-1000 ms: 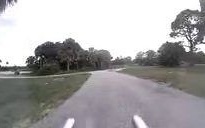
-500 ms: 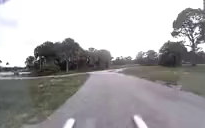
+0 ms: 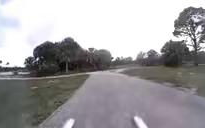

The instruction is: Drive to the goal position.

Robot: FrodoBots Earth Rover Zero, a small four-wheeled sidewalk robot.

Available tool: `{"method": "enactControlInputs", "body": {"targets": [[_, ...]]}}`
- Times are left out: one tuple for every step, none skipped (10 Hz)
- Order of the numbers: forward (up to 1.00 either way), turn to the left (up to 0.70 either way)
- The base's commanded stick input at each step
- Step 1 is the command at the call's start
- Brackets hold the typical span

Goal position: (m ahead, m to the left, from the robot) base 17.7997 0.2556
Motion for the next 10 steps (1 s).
{"method": "enactControlInputs", "body": {"targets": [[0.85, 0.00], [0.85, 0.00], [0.85, 0.00], [0.85, 0.00], [0.85, 0.00], [0.85, 0.00], [0.85, 0.00], [0.85, 0.00], [0.85, 0.00], [0.85, 0.00]]}}
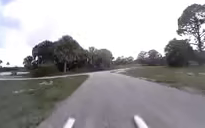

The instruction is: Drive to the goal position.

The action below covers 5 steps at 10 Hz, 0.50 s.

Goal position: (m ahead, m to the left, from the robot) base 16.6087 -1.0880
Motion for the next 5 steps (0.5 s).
{"method": "enactControlInputs", "body": {"targets": [[0.85, 0.00], [0.85, 0.00], [0.85, 0.00], [0.85, 0.00], [0.85, 0.00]]}}
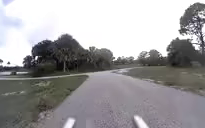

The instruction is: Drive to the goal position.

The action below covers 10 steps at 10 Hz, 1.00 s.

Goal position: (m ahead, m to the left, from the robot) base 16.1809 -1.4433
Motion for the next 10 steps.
{"method": "enactControlInputs", "body": {"targets": [[0.85, 0.00], [0.85, 0.00], [0.85, 0.00], [0.85, 0.00], [0.85, 0.00], [0.85, 0.00], [0.85, 0.00], [0.85, 0.00], [0.85, 0.00], [0.85, 0.00]]}}
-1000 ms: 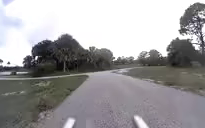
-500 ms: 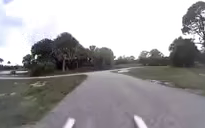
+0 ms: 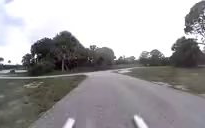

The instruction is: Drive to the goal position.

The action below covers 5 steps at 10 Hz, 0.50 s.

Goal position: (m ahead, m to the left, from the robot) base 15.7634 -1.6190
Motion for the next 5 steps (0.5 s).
{"method": "enactControlInputs", "body": {"targets": [[0.85, 0.00], [0.85, 0.00], [0.85, 0.00], [0.85, 0.00], [0.85, 0.00]]}}
